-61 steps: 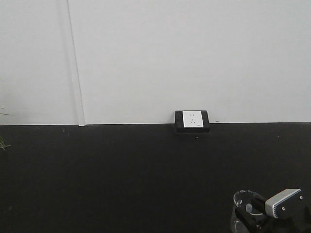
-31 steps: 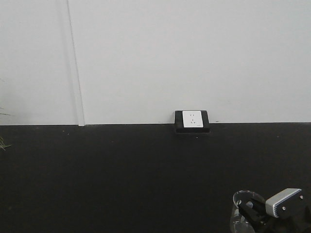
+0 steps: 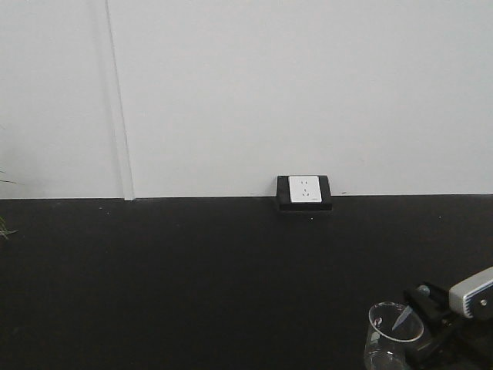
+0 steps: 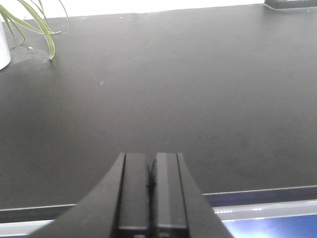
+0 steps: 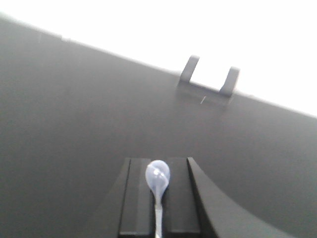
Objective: Grab transparent chemical and place on left bench
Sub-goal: 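Raise and retract the right arm holding the dropper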
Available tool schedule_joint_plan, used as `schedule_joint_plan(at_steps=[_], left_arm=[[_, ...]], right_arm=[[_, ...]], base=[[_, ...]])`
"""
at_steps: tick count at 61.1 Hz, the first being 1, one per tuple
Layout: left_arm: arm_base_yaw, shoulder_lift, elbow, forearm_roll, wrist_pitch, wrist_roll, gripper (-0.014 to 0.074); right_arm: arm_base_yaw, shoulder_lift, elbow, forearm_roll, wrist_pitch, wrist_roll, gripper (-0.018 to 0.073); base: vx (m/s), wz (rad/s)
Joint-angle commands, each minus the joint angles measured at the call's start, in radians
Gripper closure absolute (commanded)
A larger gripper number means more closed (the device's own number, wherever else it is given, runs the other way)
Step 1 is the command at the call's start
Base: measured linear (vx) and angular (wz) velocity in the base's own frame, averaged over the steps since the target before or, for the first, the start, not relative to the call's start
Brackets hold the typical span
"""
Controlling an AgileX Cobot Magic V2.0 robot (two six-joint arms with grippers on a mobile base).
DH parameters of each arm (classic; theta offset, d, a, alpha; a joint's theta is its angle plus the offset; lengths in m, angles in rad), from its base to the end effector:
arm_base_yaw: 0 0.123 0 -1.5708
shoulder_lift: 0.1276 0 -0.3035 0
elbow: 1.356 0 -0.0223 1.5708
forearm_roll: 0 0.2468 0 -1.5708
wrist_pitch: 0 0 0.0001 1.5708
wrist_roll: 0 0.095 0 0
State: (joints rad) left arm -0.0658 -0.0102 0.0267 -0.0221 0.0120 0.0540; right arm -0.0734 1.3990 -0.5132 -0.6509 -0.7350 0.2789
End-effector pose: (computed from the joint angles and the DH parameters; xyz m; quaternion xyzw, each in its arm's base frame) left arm 0.0380 -0.0025 0.2037 0.0336 0.6852 -0.0124 0.7274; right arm 0.2624 0.0194 0.2497 -0.1937 0.7363 0.0606 0.6455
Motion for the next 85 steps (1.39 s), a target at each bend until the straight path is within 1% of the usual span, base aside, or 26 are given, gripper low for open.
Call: schedule_joint_plan(at_steps=[1, 6, 13, 18, 23, 26, 35, 49, 53, 85], left_arm=[[-0.002, -0.019, 0.016, -0.001, -0.078, -0.008, 0.0600], [-0.002, -0.019, 0.016, -0.001, -0.078, -0.008, 0.0600], [-0.002, -0.019, 0.016, -0.001, -0.078, -0.008, 0.0600], [-0.002, -0.019, 0.016, -0.001, -0.078, -0.008, 0.0600], [-0.002, -0.019, 0.016, -0.001, -0.078, -0.008, 0.0600], [-0.002, -0.019, 0.016, -0.001, -0.078, -0.008, 0.0600], [-0.002, -0.019, 0.016, -0.001, -0.078, -0.008, 0.0600], [-0.002, -0.019, 0.016, -0.001, -0.078, -0.008, 0.0600], [-0.002, -0.019, 0.016, -0.001, -0.078, -0.008, 0.0600], [-0.002, -0.019, 0.016, -0.001, -0.078, -0.008, 0.0600]], right_arm=[[0.002, -0.140, -0.022, 0.017, -0.017, 0.079, 0.0460], [0.002, -0.221, -0.022, -0.002, 0.069, 0.138, 0.0484], [0.002, -0.347, -0.014, -0.097, 0.199, 0.257, 0.0519], [0.002, -0.435, 0.023, -0.152, 0.226, 0.355, 0.0541], [0.002, -0.531, 0.096, -0.191, 0.227, 0.425, 0.0563], [0.002, -0.585, 0.136, -0.197, 0.229, 0.448, 0.0568], [0.002, -0.724, 0.239, -0.200, 0.268, 0.451, 0.0566], [0.002, -0.849, 0.264, -0.202, 0.343, 0.451, 0.0564], [0.002, -0.859, 0.264, -0.202, 0.358, 0.451, 0.0564], [0.002, -0.862, 0.264, -0.202, 0.356, 0.451, 0.0564]], base=[[0.00, 0.00], [0.00, 0.00], [0.00, 0.00], [0.00, 0.00], [0.00, 0.00], [0.00, 0.00], [0.00, 0.00], [0.00, 0.00], [0.00, 0.00], [0.00, 0.00]])
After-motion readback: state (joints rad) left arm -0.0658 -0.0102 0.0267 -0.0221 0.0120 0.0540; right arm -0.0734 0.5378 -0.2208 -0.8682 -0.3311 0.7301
